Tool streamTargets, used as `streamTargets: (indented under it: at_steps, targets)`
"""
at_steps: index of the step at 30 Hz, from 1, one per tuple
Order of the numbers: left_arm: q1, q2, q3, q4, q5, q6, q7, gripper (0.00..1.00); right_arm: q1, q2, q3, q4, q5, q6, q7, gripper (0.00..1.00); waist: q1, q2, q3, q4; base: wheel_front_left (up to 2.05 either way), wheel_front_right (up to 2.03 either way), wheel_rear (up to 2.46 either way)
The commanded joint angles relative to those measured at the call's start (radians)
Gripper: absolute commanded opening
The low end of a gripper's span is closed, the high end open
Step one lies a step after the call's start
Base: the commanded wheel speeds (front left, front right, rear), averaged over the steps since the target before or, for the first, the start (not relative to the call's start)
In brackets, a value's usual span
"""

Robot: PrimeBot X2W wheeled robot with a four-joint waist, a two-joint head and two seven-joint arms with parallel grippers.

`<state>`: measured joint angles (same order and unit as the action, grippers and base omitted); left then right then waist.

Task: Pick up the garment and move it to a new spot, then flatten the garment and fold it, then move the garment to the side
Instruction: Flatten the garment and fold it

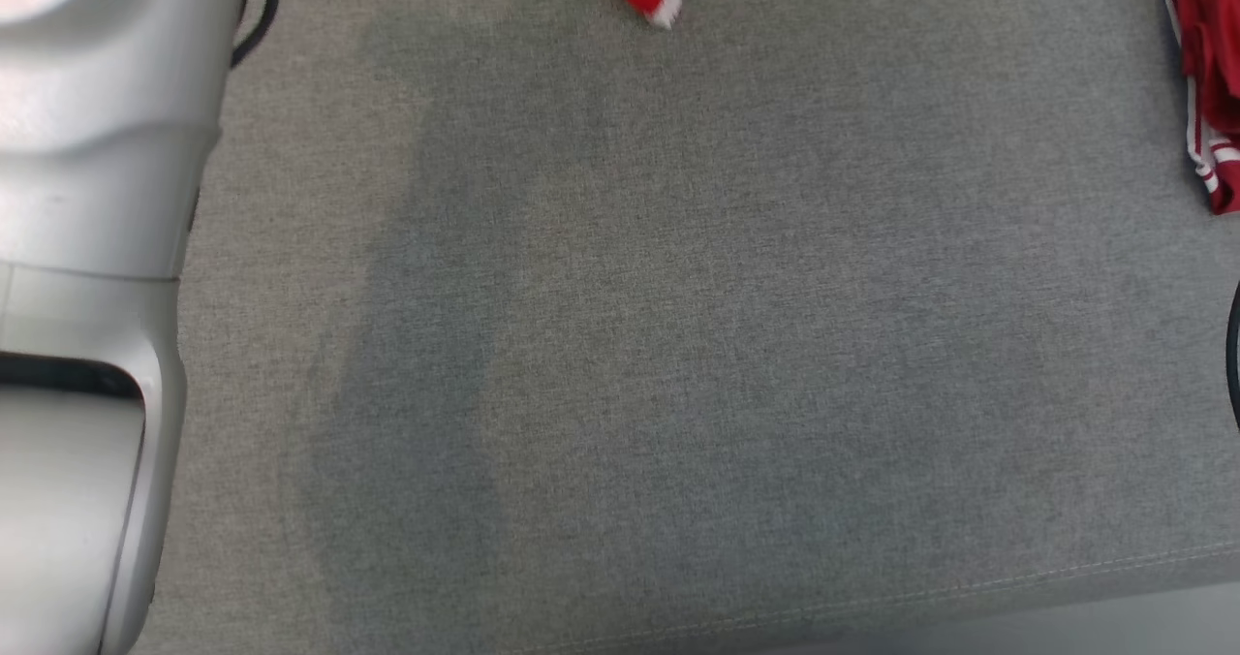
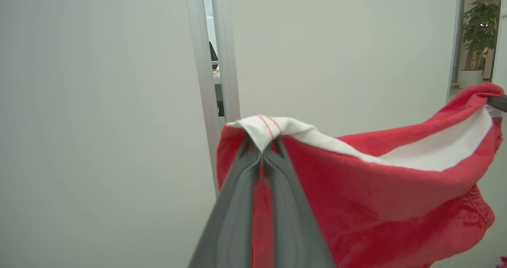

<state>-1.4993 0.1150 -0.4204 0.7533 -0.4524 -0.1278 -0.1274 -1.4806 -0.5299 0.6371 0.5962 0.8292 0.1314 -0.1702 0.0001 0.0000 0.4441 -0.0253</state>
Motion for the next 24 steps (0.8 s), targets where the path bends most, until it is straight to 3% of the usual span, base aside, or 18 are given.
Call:
streamTargets:
  at_steps: [1,6,12,18,24]
  targets:
    - [-0.03,-0.004,0.001,0.017,-0.011,-0.004,-0.017,0.0,-0.019,0.004,0.018,0.014,0.015,-0.002,-0.013,0.0,-0.0001,0.0,0.053,-0.004,0.0,0.0,0.0]
    - [-0.055,-0.021,-0.032,0.067,-0.029,-0.004,-0.075,0.0,-0.034,-0.012,0.115,0.039,0.07,-0.002,-0.051,0.0,-0.0001,0.0,0.063,-0.001,0.0,0.0,0.0]
    - [0.099,-0.019,-0.057,0.057,-0.058,-0.004,-0.13,0.0,0.106,-0.059,0.206,-0.014,0.123,-0.002,-0.092,0.0,-0.0001,0.0,0.048,0.003,0.0,0.0,0.0]
    - [0.434,-0.024,-0.003,-0.127,-0.054,0.036,-0.137,0.0,0.379,-0.109,0.166,-0.149,0.1,-0.002,-0.095,0.0,-0.0001,0.0,-0.017,0.007,0.0,0.0,0.0]
    - [0.814,-0.004,0.045,-0.334,-0.003,0.09,-0.137,0.0,0.681,-0.103,0.074,-0.271,0.048,-0.002,-0.095,0.0,-0.0001,0.0,-0.091,-0.001,0.0,0.0,0.0]
